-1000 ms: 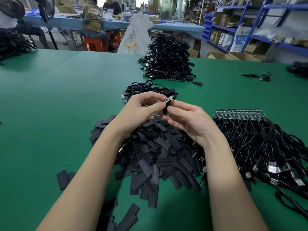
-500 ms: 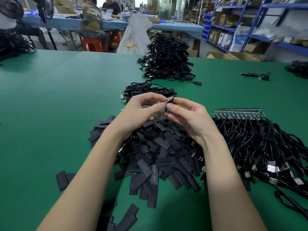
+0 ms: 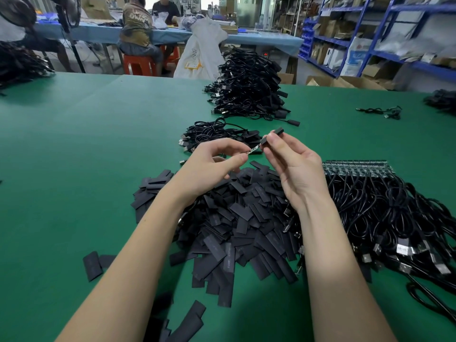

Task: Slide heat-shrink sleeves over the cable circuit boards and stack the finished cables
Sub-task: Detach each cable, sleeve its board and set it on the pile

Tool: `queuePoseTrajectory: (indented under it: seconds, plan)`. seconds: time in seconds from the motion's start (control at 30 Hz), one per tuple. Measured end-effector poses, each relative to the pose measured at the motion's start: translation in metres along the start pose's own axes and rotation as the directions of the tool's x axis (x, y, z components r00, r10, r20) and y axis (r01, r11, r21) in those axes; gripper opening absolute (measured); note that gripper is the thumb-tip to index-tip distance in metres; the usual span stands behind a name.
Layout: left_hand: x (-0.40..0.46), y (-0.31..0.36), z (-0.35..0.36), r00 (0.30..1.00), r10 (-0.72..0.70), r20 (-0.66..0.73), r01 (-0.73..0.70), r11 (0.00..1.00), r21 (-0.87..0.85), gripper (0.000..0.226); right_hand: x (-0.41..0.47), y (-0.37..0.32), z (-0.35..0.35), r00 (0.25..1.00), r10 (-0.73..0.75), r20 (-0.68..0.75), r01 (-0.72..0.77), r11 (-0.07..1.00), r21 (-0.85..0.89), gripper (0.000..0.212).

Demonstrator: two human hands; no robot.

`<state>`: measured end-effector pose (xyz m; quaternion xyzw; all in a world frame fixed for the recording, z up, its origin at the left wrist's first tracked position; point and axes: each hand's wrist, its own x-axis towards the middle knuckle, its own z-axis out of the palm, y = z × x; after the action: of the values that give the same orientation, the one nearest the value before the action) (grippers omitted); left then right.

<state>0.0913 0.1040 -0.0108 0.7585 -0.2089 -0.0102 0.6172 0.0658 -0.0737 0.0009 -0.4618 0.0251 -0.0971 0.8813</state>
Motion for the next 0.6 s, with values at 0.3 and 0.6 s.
queuePoseTrajectory:
  seconds: [0.3, 0.6]
  plan:
    - [-0.0001, 0.0010, 0.0020, 0.999, 0.046, -0.027, -0.046, 0.999, 0.004, 0.012, -0.0007, 0.0004, -0.0005, 1.000, -0.023, 0.011, 0.023, 0.996, -0.089, 0.017]
    - [-0.0019, 0.0021, -0.0010, 0.998, 0.057, -0.002, -0.057, 0.998, 0.024, 0.015, -0.0026, -0.0023, -0.0085, 0.992, 0.083, 0.096, -0.081, 0.997, -0.019, 0.020]
